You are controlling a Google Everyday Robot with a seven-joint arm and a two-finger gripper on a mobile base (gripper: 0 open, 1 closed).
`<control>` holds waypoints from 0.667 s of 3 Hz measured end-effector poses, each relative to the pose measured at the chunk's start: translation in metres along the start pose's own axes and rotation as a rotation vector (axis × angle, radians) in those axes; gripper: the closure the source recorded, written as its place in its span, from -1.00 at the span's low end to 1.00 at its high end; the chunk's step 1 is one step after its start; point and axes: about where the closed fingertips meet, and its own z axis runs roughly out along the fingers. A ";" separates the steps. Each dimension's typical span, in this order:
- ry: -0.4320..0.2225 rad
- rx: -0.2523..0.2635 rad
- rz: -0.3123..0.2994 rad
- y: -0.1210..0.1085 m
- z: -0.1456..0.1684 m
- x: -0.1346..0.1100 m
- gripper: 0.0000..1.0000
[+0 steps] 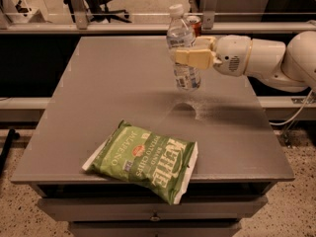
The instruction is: Place blue plastic bottle upright
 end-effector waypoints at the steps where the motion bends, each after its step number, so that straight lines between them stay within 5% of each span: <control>1: -0.062 -0.027 0.005 -0.006 -0.006 0.005 1.00; 2: -0.107 -0.054 -0.004 -0.009 -0.015 0.014 1.00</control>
Offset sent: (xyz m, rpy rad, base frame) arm -0.0017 -0.0355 -0.0265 0.1511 -0.0785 0.0615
